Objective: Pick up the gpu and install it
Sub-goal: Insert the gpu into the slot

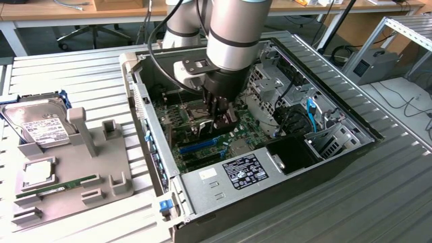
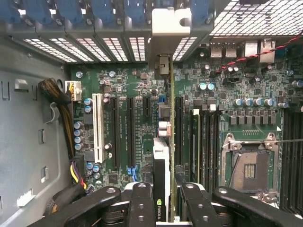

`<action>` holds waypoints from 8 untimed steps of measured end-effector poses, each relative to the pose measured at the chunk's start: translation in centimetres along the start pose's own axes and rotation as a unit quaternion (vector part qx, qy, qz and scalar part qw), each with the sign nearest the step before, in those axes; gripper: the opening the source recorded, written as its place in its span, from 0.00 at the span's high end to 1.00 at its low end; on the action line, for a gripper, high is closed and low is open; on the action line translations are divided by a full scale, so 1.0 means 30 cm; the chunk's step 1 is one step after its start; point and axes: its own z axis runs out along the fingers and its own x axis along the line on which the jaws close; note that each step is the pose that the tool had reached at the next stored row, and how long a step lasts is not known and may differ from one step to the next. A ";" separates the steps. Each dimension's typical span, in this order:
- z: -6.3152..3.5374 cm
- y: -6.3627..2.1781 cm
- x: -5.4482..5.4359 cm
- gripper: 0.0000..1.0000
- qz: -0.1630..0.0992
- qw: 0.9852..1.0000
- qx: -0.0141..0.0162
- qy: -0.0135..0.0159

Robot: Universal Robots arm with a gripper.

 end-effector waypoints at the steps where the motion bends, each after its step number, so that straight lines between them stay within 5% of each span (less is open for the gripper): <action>1: 0.000 0.002 0.000 0.73 0.000 1.000 0.000 0.000; 8: 0.000 0.012 0.000 0.73 0.000 1.000 0.000 0.000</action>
